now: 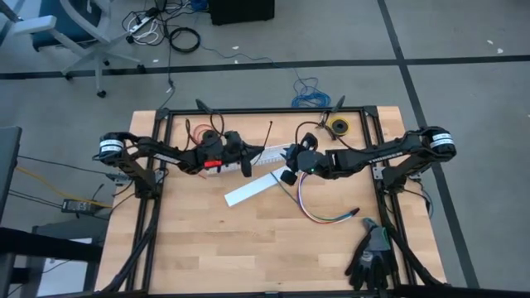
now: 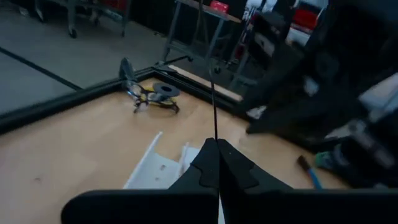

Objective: Ziptie cables
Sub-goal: Prepare the black zip tie

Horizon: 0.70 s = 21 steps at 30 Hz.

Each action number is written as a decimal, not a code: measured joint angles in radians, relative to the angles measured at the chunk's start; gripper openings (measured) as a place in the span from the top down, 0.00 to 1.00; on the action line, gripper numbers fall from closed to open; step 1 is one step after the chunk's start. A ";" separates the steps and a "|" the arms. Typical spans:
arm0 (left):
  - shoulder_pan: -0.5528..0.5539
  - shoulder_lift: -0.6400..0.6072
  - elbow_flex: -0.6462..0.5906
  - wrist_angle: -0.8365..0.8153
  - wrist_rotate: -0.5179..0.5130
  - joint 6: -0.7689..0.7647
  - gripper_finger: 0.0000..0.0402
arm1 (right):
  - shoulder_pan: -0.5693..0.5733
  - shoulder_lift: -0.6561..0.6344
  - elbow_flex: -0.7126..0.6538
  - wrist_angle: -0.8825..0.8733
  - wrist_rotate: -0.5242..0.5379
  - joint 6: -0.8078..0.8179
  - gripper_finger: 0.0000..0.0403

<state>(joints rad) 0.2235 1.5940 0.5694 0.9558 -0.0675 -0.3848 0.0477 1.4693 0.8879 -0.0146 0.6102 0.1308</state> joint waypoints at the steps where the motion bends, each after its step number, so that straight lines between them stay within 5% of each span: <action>1: 0.007 0.000 0.000 0.006 0.014 -0.022 1.00 | 0.002 0.000 0.000 -0.011 -0.004 -0.001 0.80; 12: 0.073 0.001 0.000 0.119 0.165 -0.203 1.00 | 0.010 0.000 -0.102 0.110 -0.068 -0.143 0.80; 21: 0.070 0.005 -0.155 0.301 0.065 -0.220 1.00 | 0.009 0.000 -0.185 0.208 -0.108 -0.137 0.81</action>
<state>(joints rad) 0.2933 1.5990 0.4145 1.2569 -0.0024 -0.6050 0.0563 1.4696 0.7029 0.1937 0.5022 -0.0058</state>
